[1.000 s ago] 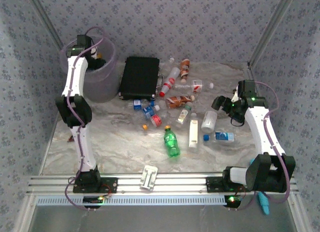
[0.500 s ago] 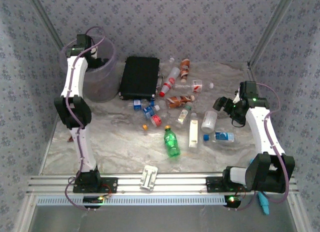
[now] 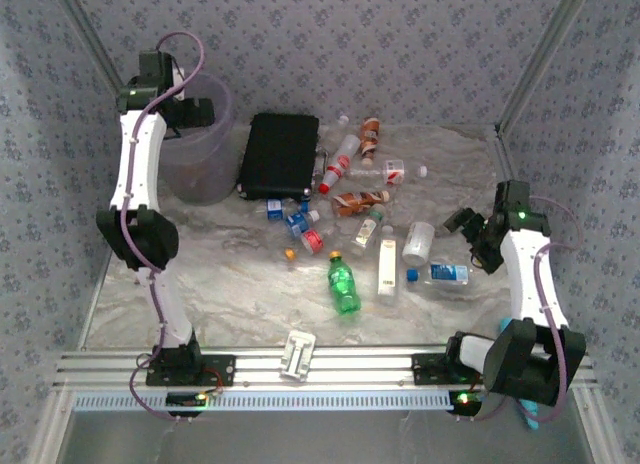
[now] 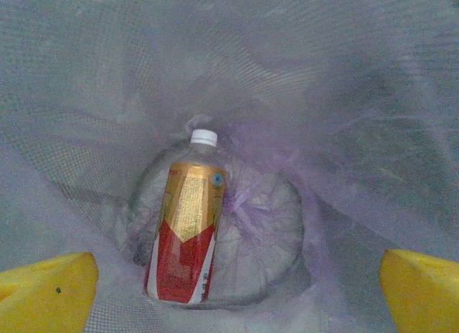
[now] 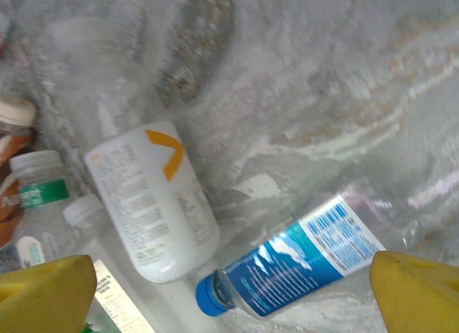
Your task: Put the plastic bottles in the bin
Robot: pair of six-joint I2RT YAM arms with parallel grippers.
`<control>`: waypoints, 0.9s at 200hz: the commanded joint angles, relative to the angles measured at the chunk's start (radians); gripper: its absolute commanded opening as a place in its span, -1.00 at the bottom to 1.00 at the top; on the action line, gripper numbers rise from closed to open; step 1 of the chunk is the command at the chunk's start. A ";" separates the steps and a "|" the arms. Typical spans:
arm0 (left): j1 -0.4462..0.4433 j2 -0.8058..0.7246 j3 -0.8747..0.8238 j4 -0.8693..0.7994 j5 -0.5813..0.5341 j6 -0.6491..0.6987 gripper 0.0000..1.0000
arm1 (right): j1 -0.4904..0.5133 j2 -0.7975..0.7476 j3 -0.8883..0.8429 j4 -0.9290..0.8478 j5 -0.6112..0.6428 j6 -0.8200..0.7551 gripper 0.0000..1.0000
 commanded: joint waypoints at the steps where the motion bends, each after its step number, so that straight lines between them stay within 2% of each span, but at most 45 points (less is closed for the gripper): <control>1: -0.012 -0.057 0.054 -0.004 -0.025 0.016 1.00 | -0.011 -0.034 -0.071 -0.012 0.036 0.133 1.00; 51: -0.024 -0.118 0.035 -0.018 -0.049 0.027 1.00 | -0.026 -0.074 -0.238 0.117 0.037 0.280 1.00; 93: -0.046 -0.236 -0.105 0.032 -0.076 0.026 1.00 | -0.048 -0.029 -0.326 0.224 0.023 0.339 1.00; 138: -0.141 -0.402 -0.228 0.071 -0.155 0.044 1.00 | -0.068 0.021 -0.369 0.314 0.005 0.358 0.98; 161: -0.223 -0.484 -0.308 0.082 -0.113 0.034 1.00 | -0.071 0.049 -0.383 0.361 0.003 0.372 0.92; 180: -0.282 -0.552 -0.423 0.129 0.035 -0.012 1.00 | -0.069 0.073 -0.380 0.384 -0.003 0.376 0.87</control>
